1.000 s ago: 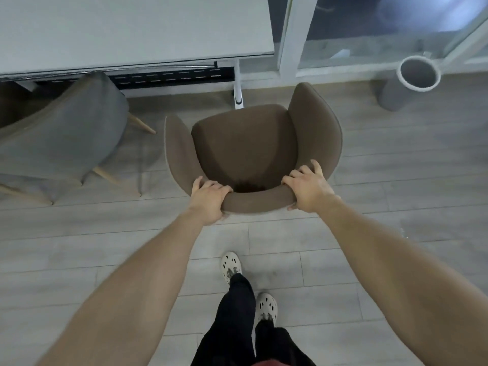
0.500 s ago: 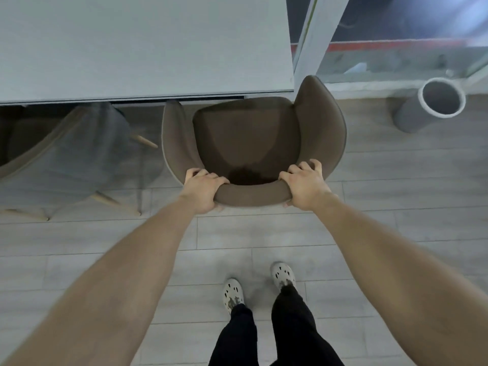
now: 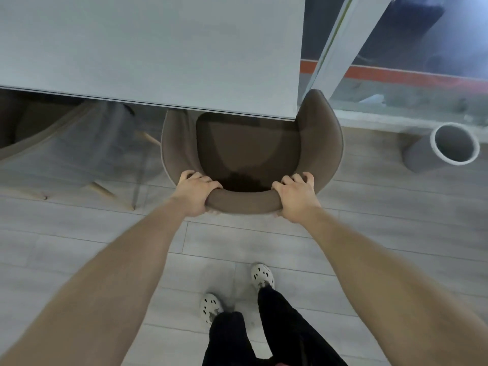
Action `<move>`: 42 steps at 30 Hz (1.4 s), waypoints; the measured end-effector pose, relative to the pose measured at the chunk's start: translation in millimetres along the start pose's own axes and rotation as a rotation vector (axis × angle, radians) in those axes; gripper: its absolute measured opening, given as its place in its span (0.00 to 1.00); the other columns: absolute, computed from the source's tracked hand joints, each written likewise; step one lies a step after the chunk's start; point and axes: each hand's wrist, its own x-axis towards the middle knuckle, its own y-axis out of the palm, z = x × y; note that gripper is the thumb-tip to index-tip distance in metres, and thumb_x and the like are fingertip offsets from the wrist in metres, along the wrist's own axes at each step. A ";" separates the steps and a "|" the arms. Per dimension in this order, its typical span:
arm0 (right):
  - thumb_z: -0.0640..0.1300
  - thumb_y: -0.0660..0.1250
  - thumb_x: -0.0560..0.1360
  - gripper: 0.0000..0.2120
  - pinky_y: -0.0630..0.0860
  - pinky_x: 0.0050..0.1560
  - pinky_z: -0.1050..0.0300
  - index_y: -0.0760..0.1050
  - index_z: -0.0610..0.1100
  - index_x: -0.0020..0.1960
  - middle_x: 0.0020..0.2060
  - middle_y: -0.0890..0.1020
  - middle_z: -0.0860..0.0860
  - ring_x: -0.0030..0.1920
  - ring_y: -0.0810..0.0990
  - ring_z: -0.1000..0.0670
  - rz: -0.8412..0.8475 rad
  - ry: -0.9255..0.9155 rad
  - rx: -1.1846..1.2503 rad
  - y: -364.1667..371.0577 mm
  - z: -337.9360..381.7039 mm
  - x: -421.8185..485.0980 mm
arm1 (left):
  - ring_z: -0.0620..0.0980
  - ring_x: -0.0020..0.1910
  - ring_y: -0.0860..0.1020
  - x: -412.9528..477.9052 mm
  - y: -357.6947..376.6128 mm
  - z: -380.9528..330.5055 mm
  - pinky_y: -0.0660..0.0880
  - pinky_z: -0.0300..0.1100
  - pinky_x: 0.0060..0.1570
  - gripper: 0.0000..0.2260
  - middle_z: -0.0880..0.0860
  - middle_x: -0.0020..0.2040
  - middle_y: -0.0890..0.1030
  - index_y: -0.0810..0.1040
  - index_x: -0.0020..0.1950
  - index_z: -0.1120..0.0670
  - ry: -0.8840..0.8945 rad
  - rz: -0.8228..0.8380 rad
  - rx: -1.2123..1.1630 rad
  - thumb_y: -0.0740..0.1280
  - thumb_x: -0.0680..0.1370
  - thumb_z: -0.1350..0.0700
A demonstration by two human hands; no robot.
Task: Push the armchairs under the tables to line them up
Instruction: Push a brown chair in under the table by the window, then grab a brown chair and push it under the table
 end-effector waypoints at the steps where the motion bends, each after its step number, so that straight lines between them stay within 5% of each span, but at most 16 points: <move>1: 0.68 0.78 0.69 0.34 0.56 0.78 0.32 0.74 0.54 0.68 0.61 0.78 0.50 0.67 0.74 0.40 0.000 -0.001 0.005 -0.5 -0.1 -0.4 | 0.53 0.71 0.73 -1.5 -0.3 -1.1 0.55 0.57 0.80 0.31 0.44 0.67 0.80 0.74 0.74 0.37 -0.006 -0.002 -0.012 0.78 0.72 0.40; 5: 0.69 0.77 0.68 0.34 0.56 0.78 0.32 0.75 0.55 0.67 0.59 0.78 0.51 0.66 0.75 0.42 0.002 0.001 0.031 -2.7 0.4 -0.2 | 0.56 0.76 0.72 -17.9 -0.5 -12.0 0.53 0.56 0.84 0.35 0.51 0.72 0.79 0.73 0.77 0.47 -0.056 -0.074 0.006 0.79 0.71 0.49; 10: 0.69 0.79 0.64 0.45 0.56 0.78 0.29 0.71 0.50 0.74 0.65 0.77 0.48 0.70 0.74 0.40 0.219 0.020 0.052 -35.0 18.8 -3.1 | 0.54 0.86 0.57 -79.5 -7.4 -19.3 0.58 0.54 0.84 0.44 0.52 0.88 0.58 0.56 0.88 0.48 -0.122 -0.128 -0.051 0.77 0.77 0.48; 13: 0.71 0.79 0.64 0.51 0.72 0.73 0.37 0.69 0.47 0.78 0.68 0.78 0.47 0.68 0.77 0.41 0.251 -0.085 0.149 -64.4 64.9 0.4 | 0.57 0.79 0.69 -121.1 -4.8 1.0 0.71 0.55 0.75 0.35 0.53 0.83 0.68 0.63 0.85 0.46 -0.239 -0.098 -0.156 0.74 0.80 0.47; 17: 0.67 0.76 0.73 0.42 0.76 0.68 0.40 0.70 0.44 0.77 0.70 0.77 0.44 0.68 0.78 0.40 0.117 -0.294 0.177 -111.0 179.3 -1.8 | 0.60 0.73 0.77 -207.5 11.3 65.6 0.76 0.55 0.69 0.29 0.54 0.77 0.75 0.70 0.81 0.46 -0.453 -0.010 -0.278 0.71 0.81 0.43; 24: 0.59 0.73 0.80 0.37 0.71 0.74 0.45 0.66 0.43 0.82 0.78 0.72 0.42 0.76 0.72 0.40 0.139 -0.428 0.071 -150.0 381.4 0.0 | 0.58 0.71 0.77 -381.1 59.6 211.8 0.77 0.53 0.67 0.25 0.52 0.74 0.76 0.71 0.80 0.46 -0.677 -0.004 -0.368 0.68 0.83 0.43; 32: 0.60 0.72 0.79 0.32 0.75 0.71 0.42 0.73 0.44 0.77 0.73 0.76 0.44 0.72 0.76 0.40 0.097 -0.493 -0.034 -173.2 600.8 19.6 | 0.57 0.70 0.77 -549.4 117.0 361.3 0.78 0.54 0.65 0.24 0.52 0.72 0.78 0.72 0.79 0.46 -0.791 -0.017 -0.425 0.68 0.84 0.42; 42: 0.59 0.69 0.80 0.29 0.78 0.66 0.39 0.71 0.46 0.75 0.69 0.76 0.45 0.67 0.78 0.39 0.045 -0.645 -0.163 -222.4 844.3 113.1 | 0.57 0.69 0.78 -641.7 140.1 570.3 0.79 0.53 0.62 0.22 0.51 0.72 0.77 0.72 0.79 0.47 -0.858 -0.112 -0.425 0.67 0.85 0.44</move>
